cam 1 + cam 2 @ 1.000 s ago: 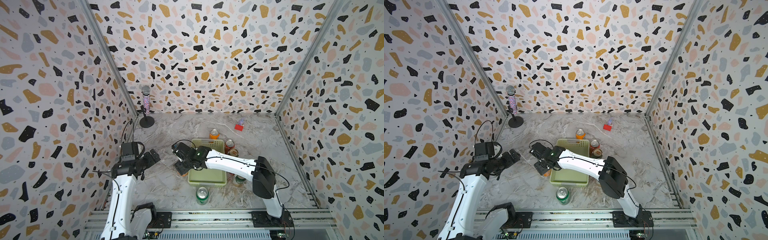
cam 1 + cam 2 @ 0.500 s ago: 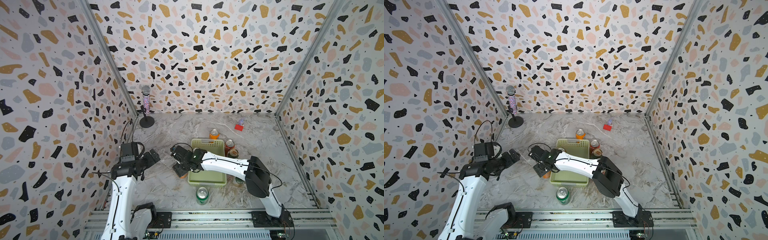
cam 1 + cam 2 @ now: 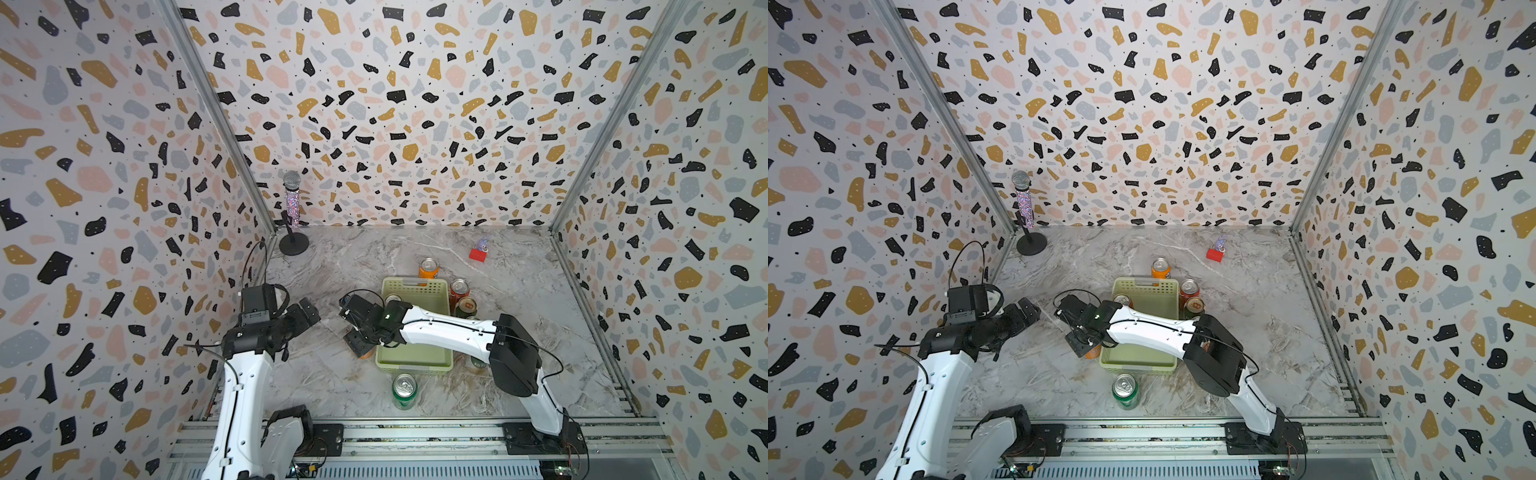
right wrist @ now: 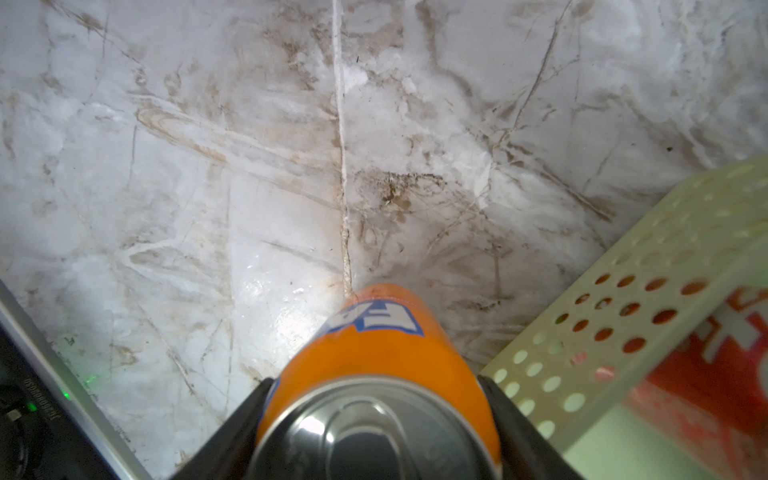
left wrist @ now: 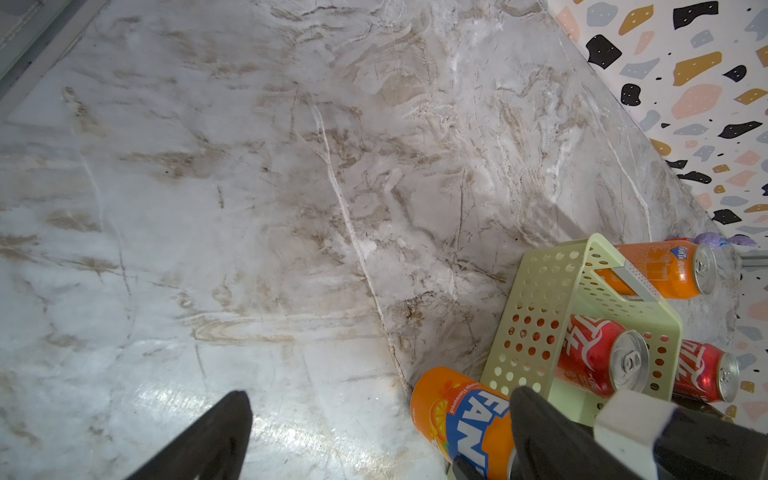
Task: Take out the drinks from the basket
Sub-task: Place the drink at the center of the board, then pick up the drink from the basket.
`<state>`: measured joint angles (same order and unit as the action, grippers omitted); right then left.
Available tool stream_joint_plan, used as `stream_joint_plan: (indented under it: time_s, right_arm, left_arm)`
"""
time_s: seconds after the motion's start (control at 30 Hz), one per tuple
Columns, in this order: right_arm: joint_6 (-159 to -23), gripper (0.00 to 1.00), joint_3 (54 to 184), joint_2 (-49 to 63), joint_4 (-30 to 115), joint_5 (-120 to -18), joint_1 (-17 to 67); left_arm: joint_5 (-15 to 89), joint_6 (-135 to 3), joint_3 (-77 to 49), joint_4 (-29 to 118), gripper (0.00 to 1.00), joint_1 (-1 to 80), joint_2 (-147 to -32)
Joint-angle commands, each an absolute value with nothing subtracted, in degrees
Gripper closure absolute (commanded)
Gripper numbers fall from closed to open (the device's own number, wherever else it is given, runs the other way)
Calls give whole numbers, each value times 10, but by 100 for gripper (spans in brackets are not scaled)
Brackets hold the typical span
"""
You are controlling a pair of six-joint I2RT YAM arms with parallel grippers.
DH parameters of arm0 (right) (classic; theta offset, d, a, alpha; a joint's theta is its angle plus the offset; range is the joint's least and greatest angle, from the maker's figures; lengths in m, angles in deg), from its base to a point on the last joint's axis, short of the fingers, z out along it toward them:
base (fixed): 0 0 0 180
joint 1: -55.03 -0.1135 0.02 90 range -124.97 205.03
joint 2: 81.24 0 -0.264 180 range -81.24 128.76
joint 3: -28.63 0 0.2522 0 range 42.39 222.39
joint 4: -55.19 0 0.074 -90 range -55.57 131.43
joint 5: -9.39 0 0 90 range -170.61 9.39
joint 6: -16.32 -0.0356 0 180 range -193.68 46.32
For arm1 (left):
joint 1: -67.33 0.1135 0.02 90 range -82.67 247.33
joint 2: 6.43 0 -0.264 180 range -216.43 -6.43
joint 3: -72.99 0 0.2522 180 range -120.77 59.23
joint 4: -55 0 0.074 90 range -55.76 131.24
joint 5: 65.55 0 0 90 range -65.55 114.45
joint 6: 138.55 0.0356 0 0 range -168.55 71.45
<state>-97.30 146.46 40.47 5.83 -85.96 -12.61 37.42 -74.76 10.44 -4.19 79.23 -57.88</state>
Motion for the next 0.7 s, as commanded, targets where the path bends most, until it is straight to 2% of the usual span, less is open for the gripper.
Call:
stream_joint_plan:
  time_s: [0.0,0.3,0.5,0.67]
  right_arm:
    - [-979,33,1469,381,70,-872,-129]
    - [-975,29,1459,360,79,-872,-128]
    - [-971,20,1459,334,80,-865,-128]
    - [-962,16,1461,301,79,-874,-128]
  left_arm:
    - [377,-749,95,-41,0,795,-571]
    - [379,-750,96,-40,0,795,-572]
    - [381,-749,96,-39,0,795,-572]
    - [382,-749,97,-38,0,795,-573]
